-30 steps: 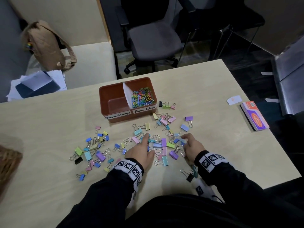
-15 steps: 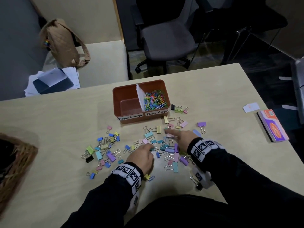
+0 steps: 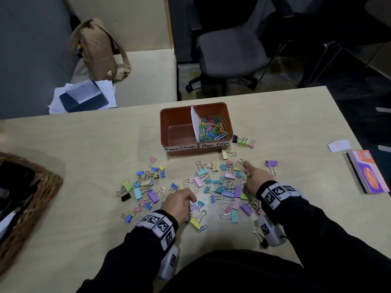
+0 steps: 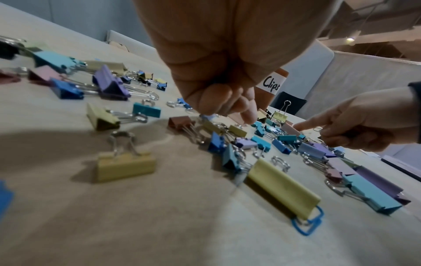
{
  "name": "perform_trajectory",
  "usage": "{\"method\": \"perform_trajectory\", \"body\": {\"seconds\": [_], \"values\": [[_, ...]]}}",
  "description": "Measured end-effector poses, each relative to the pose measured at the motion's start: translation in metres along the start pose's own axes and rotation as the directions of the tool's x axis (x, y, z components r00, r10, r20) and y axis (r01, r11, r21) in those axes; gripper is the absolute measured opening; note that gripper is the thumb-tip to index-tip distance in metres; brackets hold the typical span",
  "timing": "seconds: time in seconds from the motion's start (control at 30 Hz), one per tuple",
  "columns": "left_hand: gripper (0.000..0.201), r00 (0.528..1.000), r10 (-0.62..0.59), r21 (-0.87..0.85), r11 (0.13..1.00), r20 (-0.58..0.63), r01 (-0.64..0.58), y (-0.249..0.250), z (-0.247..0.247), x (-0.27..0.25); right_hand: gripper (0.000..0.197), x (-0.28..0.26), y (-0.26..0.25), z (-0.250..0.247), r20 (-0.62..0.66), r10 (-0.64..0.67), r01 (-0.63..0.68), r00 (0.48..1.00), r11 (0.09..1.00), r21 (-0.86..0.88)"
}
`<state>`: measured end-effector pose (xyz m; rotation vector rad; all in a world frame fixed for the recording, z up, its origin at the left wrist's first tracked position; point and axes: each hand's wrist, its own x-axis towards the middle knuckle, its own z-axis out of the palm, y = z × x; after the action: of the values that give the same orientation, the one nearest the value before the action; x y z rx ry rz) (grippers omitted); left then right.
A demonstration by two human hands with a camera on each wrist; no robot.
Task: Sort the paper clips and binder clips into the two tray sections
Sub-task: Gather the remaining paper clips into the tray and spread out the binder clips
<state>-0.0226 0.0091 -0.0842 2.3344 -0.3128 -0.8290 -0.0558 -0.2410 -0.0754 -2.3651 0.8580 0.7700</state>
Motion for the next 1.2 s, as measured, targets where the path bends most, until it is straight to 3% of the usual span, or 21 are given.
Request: {"method": "perform_trajectory", "body": {"seconds": [0.13, 0.3, 0.37, 0.53, 0.63, 0.73, 0.87, 0.97, 1.1, 1.2], "values": [[0.032, 1.000, 0.013, 0.034, 0.999, -0.019, -0.012, -0.007, -0.001, -0.003, 0.074, -0.005, 0.006, 0.003, 0.008, 0.007, -0.007, 1.000, 0.999, -0.052], [0.029, 0.999, 0.011, 0.056, 0.998, -0.046, -0.008, -0.008, -0.003, -0.009, 0.088, -0.019, -0.010, 0.007, 0.118, -0.116, 0.136, 0.986, 0.976, -0.173], [0.028, 0.999, -0.007, 0.039, 0.999, -0.035, 0.008, -0.009, -0.003, -0.010, 0.079, -0.021, -0.019, 0.011, 0.116, -0.117, 0.138, 0.986, 0.971, -0.194], [0.035, 0.999, -0.048, 0.033, 0.998, 0.012, 0.048, -0.017, -0.001, -0.012, 0.055, -0.022, -0.032, 0.018, 0.031, -0.177, 0.178, 0.984, 0.983, -0.037], [0.036, 0.995, -0.088, 0.037, 0.995, -0.038, 0.089, -0.023, -0.005, -0.010, 0.044, -0.024, -0.041, 0.023, 0.024, -0.232, 0.232, 0.972, 0.973, 0.002], [0.044, 0.979, -0.163, 0.049, 0.984, -0.118, 0.170, -0.028, -0.020, -0.009, 0.063, -0.025, -0.055, 0.026, 0.085, -0.233, 0.237, 0.969, 0.971, -0.043], [0.075, 0.924, -0.337, 0.151, 0.919, -0.181, 0.365, -0.034, -0.036, -0.008, 0.092, -0.026, -0.066, 0.032, 0.188, -0.143, 0.169, 0.972, 0.977, -0.128], [0.076, 0.916, -0.362, 0.170, 0.905, -0.172, 0.390, -0.036, -0.033, -0.009, 0.098, -0.033, -0.069, 0.039, 0.219, -0.158, 0.194, 0.963, 0.968, -0.156], [0.073, 0.953, -0.284, 0.157, 0.941, -0.110, 0.299, -0.034, -0.019, -0.012, 0.080, -0.040, -0.067, 0.035, 0.135, -0.235, 0.243, 0.963, 0.969, -0.046], [0.067, 0.970, -0.220, 0.086, 0.970, -0.100, 0.228, -0.035, -0.016, -0.011, 0.050, -0.036, -0.054, 0.021, -0.007, -0.196, 0.195, 0.981, 0.973, 0.120]]}}
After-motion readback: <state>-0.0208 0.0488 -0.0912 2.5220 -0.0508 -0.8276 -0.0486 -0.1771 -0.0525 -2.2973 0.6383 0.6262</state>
